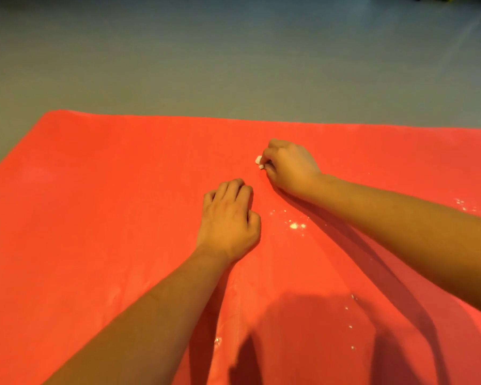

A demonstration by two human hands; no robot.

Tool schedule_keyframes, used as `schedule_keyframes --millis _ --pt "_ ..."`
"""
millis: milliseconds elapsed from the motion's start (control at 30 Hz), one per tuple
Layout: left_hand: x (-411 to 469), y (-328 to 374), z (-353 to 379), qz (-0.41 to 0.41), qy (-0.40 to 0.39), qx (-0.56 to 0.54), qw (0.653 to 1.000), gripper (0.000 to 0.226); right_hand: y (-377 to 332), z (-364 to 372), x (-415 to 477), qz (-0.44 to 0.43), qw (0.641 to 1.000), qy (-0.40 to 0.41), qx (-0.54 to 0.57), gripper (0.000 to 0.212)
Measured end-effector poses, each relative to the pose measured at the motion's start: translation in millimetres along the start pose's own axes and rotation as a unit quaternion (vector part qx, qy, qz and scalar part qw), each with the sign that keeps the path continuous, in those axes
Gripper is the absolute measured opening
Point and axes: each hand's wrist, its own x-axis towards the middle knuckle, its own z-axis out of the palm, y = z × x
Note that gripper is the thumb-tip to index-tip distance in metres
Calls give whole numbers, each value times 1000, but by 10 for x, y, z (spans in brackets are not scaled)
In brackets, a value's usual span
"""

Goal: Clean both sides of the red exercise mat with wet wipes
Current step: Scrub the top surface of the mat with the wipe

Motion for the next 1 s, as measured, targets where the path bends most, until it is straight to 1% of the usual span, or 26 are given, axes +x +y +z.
schedule_keyframes --millis 67,233,300,467,567,633,667,733,867,933,1000 --pt "-6 -12 18 2 2 -2 1000 38 57 4 141 7 1000 -12 -10 20" --pt "8 -14 -7 5 -1 -7 1000 37 122 80 509 105 994 -17 -25 23" --pt "15 -14 -18 5 -3 -10 1000 37 49 44 421 107 994 -24 -15 24" --pt "7 -22 -25 5 8 -3 1000 33 -278 -139 -364 30 999 -20 13 18" --pt "6 -26 -5 -9 23 22 999 27 -424 -250 -902 -44 998 -41 30 16" --pt "14 -19 -2 -11 25 26 999 26 -404 -295 -989 -75 995 -60 30 19" --pt "17 -17 -1 -10 26 28 999 26 -370 -296 -924 -77 995 -66 20 22" --pt "22 -18 3 -4 29 27 999 26 -285 -261 -655 -46 997 -64 -6 24" --pt "23 -28 7 4 32 23 999 27 -207 -171 -288 60 997 -47 -11 20" --pt "21 -29 4 2 35 27 999 26 -302 -166 -365 78 996 -44 -4 20" --pt "21 -38 11 3 40 26 999 26 -451 -213 -587 70 997 -39 3 20"
